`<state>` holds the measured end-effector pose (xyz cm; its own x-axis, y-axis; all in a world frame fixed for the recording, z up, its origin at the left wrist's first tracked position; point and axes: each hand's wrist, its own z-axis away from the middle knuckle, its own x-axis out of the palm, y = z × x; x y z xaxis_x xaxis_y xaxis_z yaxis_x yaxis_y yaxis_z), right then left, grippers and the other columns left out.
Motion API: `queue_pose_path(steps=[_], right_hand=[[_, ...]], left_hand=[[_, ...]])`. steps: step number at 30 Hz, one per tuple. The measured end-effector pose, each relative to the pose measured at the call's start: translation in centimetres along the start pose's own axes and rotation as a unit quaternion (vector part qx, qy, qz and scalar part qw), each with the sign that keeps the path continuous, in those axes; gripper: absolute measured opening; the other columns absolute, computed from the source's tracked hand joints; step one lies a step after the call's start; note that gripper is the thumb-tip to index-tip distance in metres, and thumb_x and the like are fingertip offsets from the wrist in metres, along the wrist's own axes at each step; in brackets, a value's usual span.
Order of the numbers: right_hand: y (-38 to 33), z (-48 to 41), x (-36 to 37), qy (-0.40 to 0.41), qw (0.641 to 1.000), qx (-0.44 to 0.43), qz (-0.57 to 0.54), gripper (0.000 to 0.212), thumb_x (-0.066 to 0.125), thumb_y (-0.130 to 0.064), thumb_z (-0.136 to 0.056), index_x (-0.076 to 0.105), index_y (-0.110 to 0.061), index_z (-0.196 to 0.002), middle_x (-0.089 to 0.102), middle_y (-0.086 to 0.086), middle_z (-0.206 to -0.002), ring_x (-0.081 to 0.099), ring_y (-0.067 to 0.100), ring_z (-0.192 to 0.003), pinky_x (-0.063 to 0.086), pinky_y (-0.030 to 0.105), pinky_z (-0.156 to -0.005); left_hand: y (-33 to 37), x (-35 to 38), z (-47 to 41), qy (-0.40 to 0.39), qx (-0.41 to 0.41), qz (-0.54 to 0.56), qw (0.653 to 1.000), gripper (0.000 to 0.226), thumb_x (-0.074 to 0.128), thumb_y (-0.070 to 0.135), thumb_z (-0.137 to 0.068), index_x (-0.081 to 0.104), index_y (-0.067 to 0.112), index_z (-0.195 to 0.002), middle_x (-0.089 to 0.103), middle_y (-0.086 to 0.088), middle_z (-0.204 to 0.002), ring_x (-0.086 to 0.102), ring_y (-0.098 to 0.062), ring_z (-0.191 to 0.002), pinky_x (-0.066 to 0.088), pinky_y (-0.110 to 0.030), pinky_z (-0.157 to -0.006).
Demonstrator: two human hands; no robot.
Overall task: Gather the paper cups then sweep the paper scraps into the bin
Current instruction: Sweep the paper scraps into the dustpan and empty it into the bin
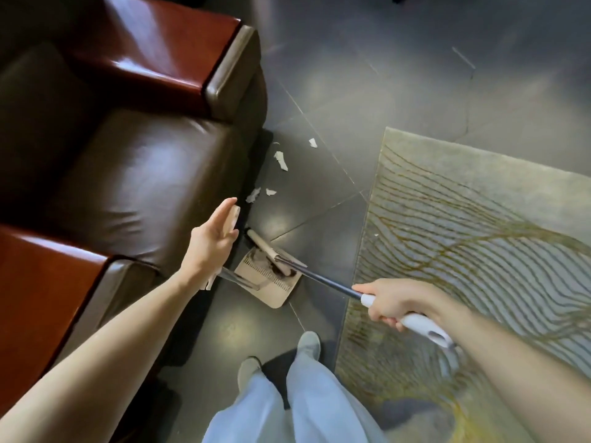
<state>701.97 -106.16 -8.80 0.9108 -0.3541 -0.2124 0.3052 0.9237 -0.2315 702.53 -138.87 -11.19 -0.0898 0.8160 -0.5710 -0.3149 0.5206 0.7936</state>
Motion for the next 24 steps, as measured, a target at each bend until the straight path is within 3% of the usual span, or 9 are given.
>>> queue_pose_path(steps=[4,6,8,12,15,18,21,24], right_hand=[[0.2,1.8,0.1,0.006,0.997,0.000,-0.078,0.077,0.045,-0.002,-0.085,0.024,-0.039,-0.149,0.049,-0.001,-0.044,0.041,0.009,-0.035,0.038,0.020,-0.039],[0.1,2.3,0.6,0.029,0.994,0.003,-0.103,0.077,0.045,-0.001,-0.085,0.023,-0.038,-0.150,0.049,0.000,-0.046,0.040,0.010,-0.037,0.038,0.020,-0.039],[0.5,2.8,1.0,0.055,0.988,0.005,-0.147,0.077,0.044,0.000,-0.086,0.023,-0.038,-0.150,0.048,0.003,-0.052,0.040,0.011,-0.041,0.037,0.020,-0.039],[2.9,4.4,0.7,0.102,0.956,0.008,-0.275,0.076,0.044,0.004,-0.088,0.023,-0.035,-0.150,0.045,0.003,-0.055,0.037,0.008,-0.037,0.033,0.016,-0.035],[5.5,5.2,0.2,0.142,0.931,0.021,-0.336,0.076,0.047,0.004,-0.089,0.023,-0.033,-0.151,0.046,0.001,-0.047,0.037,0.007,-0.035,0.033,0.017,-0.035],[7.3,4.1,0.1,0.194,0.910,0.037,-0.364,0.075,0.046,0.005,-0.089,0.022,-0.030,-0.151,0.046,0.003,-0.044,0.037,0.009,-0.034,0.033,0.017,-0.034],[8.2,1.7,-0.2,0.237,0.909,0.056,-0.338,0.071,0.044,0.003,-0.090,0.023,-0.024,-0.152,0.049,0.008,-0.053,0.039,0.013,-0.038,0.034,0.018,-0.036],[8.4,-0.9,-0.5,0.250,0.910,0.070,-0.324,0.062,0.043,0.002,-0.090,0.029,-0.013,-0.149,0.049,0.010,-0.056,0.041,0.017,-0.040,0.035,0.023,-0.039]], left_hand=[[1.5,0.6,0.0,-0.047,0.018,0.034,0.998,0.062,0.056,0.007,-0.095,0.038,0.044,-0.141,0.034,0.019,-0.138,0.045,-0.015,-0.121,0.052,-0.050,-0.092],[2.3,1.1,-0.3,-0.067,0.031,0.034,0.997,0.062,0.054,0.006,-0.096,0.037,0.044,-0.142,0.035,0.015,-0.143,0.051,-0.027,-0.122,0.053,-0.057,-0.087],[3.1,1.7,-0.5,-0.083,0.038,0.019,0.996,0.060,0.053,0.007,-0.096,0.037,0.042,-0.143,0.037,0.009,-0.146,0.054,-0.037,-0.118,0.053,-0.058,-0.086],[4.9,2.8,-0.8,-0.085,0.061,0.012,0.994,0.061,0.053,0.005,-0.096,0.035,0.043,-0.141,0.039,0.003,-0.150,0.047,-0.036,-0.128,0.048,-0.040,-0.092],[6.0,3.6,-1.0,-0.100,0.061,0.008,0.993,0.061,0.051,0.004,-0.097,0.036,0.042,-0.142,0.040,0.000,-0.150,0.050,-0.049,-0.119,0.054,-0.054,-0.085],[6.2,3.9,-1.0,-0.113,0.074,-0.006,0.991,0.062,0.051,0.003,-0.097,0.034,0.038,-0.144,0.040,-0.003,-0.150,0.050,-0.051,-0.118,0.052,-0.057,-0.086],[5.8,4.0,-0.7,-0.116,0.090,-0.013,0.989,0.062,0.053,0.003,-0.096,0.034,0.035,-0.146,0.039,0.001,-0.150,0.050,-0.044,-0.123,0.049,-0.041,-0.096],[5.1,3.8,-0.1,-0.115,0.110,-0.048,0.986,0.061,0.054,0.006,-0.096,0.033,0.033,-0.147,0.038,0.014,-0.140,0.051,-0.031,-0.125,0.040,-0.015,-0.084]])
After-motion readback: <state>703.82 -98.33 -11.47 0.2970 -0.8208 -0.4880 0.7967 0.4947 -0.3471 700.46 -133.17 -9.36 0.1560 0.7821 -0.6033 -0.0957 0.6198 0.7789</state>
